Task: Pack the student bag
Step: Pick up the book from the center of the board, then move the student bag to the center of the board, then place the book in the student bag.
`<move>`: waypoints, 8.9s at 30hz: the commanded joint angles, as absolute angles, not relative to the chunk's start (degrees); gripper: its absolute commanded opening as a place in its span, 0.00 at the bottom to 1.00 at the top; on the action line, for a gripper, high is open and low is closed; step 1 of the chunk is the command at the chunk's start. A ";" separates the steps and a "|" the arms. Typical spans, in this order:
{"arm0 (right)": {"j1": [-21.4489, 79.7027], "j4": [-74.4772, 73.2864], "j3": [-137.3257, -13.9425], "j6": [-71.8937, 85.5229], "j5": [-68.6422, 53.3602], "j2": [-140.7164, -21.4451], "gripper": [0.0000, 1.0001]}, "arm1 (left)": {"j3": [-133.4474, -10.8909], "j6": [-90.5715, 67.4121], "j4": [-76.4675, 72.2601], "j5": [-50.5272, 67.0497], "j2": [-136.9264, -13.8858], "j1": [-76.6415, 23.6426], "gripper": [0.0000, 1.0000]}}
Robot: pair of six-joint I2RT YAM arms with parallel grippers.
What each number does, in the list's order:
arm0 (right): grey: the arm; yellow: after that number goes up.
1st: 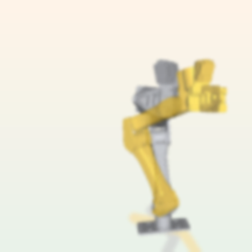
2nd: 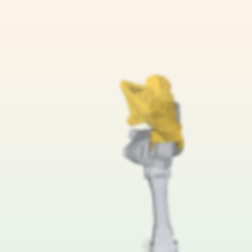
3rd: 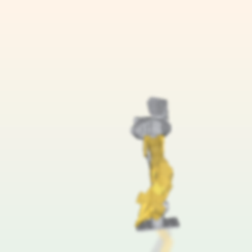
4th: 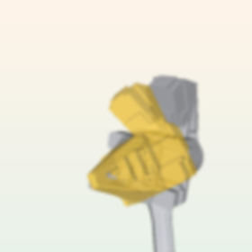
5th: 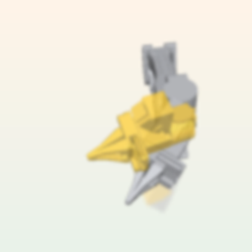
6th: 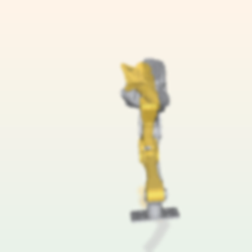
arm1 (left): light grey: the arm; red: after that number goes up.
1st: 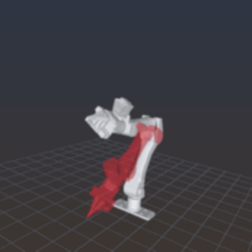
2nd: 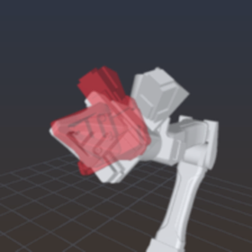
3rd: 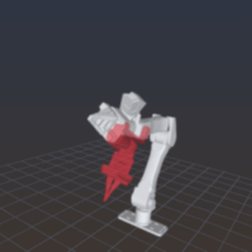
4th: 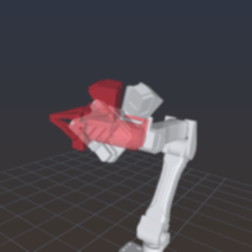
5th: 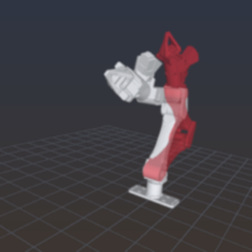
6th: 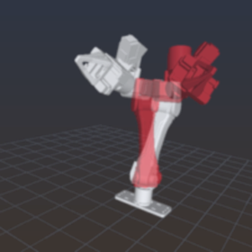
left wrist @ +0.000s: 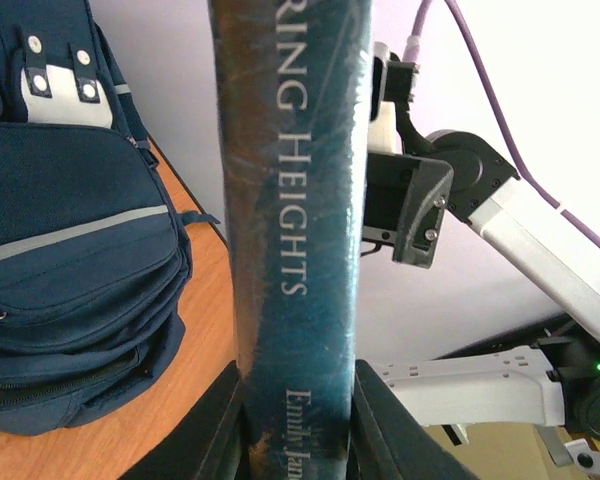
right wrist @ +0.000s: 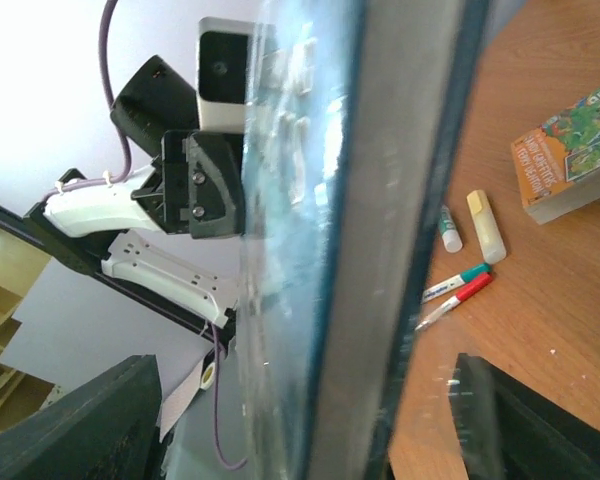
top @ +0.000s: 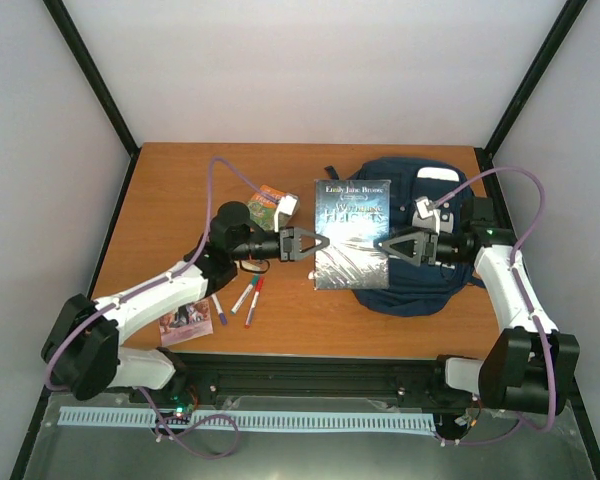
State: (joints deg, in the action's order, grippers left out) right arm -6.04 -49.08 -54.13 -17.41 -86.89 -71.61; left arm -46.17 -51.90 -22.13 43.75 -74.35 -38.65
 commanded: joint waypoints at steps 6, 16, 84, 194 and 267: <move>-5.67 -46.81 -52.21 -14.77 -95.20 -69.74 0.67 | -52.61 -53.95 -34.88 44.88 -78.97 -38.93 0.01; -6.75 -46.68 -53.92 -14.15 -96.60 -71.38 0.11 | -54.95 -50.62 -27.10 41.30 -82.35 -38.93 0.26; -39.59 -45.71 -50.92 -21.25 -75.05 -67.15 0.03 | -90.92 -29.86 27.30 2.89 -112.80 -33.08 0.48; -47.63 -84.33 -82.65 -34.86 -62.94 -90.41 0.03 | -137.49 -5.02 38.29 -18.96 -127.18 -58.79 0.01; -12.15 -48.46 -67.78 -4.95 -61.56 -101.85 0.43 | -115.27 -0.61 22.60 -14.57 -110.40 -56.73 0.01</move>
State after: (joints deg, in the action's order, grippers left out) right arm -12.60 -56.49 -67.88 -8.27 -66.87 -106.91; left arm -114.41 -1.15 30.96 -14.00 -115.46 -56.23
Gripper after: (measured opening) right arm 0.354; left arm 0.049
